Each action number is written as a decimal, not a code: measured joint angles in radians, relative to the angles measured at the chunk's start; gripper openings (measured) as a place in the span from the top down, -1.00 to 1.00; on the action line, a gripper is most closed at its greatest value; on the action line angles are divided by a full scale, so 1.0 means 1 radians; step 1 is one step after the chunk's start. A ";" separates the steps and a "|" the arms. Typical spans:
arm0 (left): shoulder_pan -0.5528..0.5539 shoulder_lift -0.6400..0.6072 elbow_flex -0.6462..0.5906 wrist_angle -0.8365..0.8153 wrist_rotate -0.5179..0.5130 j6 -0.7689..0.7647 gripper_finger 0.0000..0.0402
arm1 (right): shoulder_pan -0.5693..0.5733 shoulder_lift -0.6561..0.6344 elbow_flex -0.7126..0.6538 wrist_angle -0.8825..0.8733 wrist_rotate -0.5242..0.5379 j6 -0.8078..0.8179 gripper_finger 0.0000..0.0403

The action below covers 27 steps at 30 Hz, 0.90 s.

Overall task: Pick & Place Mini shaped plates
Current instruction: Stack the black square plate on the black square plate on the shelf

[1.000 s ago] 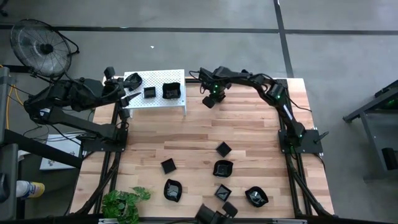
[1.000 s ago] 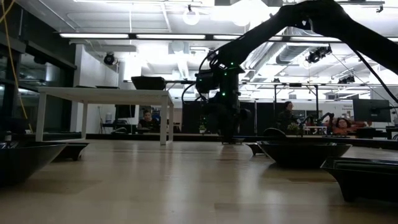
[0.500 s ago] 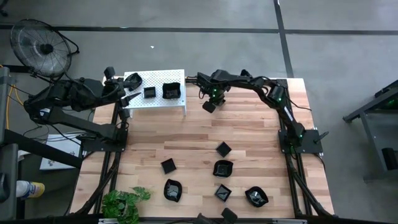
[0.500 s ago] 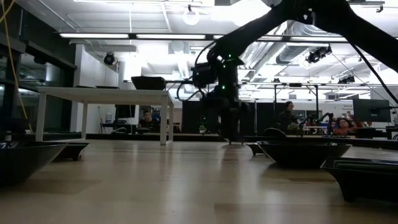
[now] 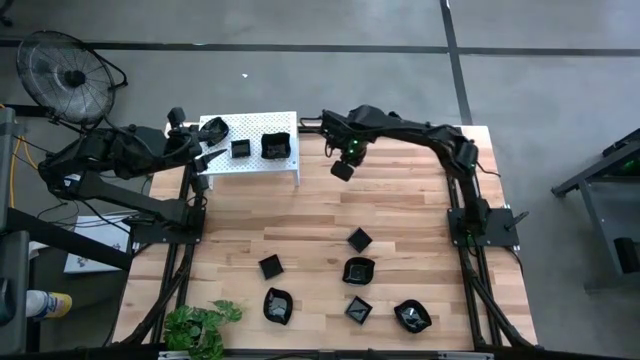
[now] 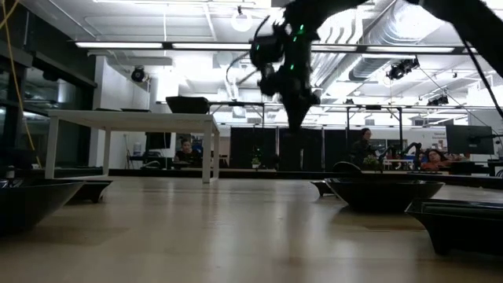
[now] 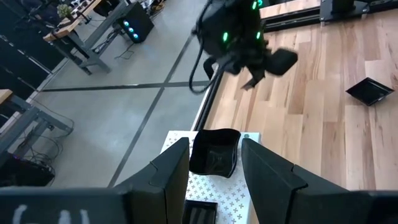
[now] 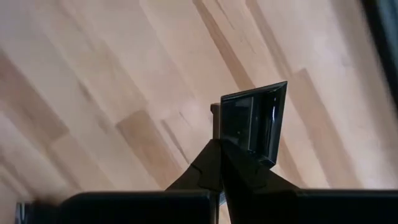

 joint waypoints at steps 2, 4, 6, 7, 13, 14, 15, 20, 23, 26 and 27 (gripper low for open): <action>0.000 0.000 0.000 0.001 0.000 0.000 0.29 | 0.014 -0.040 0.000 -0.020 0.017 -0.018 1.00; 0.000 0.000 0.000 0.004 -0.007 -0.004 0.29 | 0.028 -0.084 0.000 -0.033 0.018 -0.061 1.00; 0.000 0.000 0.000 0.004 -0.029 -0.021 0.29 | 0.043 -0.129 0.001 -0.035 0.016 -0.121 1.00; 0.000 0.000 0.000 0.004 -0.036 -0.031 0.29 | 0.050 -0.153 0.001 -0.036 0.015 -0.159 1.00; 0.000 0.027 0.000 0.010 -0.071 -0.088 0.29 | 0.094 -0.295 0.001 -0.022 -0.007 -0.346 1.00; 0.000 0.039 0.000 0.015 -0.071 -0.094 0.29 | 0.099 -0.318 0.001 -0.018 -0.034 -0.376 1.00; 0.000 0.054 0.000 0.022 -0.071 -0.099 0.29 | 0.105 -0.340 0.001 -0.011 -0.068 -0.409 1.00; 0.000 0.146 -0.001 0.111 -0.023 -0.077 0.29 | 0.135 -0.453 0.002 0.006 -0.281 -0.593 1.00; 0.000 0.202 -0.001 0.206 0.027 -0.027 0.29 | 0.157 -0.516 0.002 0.035 -0.390 -0.675 1.00; 0.000 0.256 -0.001 0.309 0.089 0.016 0.29 | 0.178 -0.569 0.002 0.064 -0.501 -0.751 1.00; 0.000 0.274 -0.001 0.349 0.115 0.028 0.29 | 0.184 -0.585 0.002 0.074 -0.543 -0.778 1.00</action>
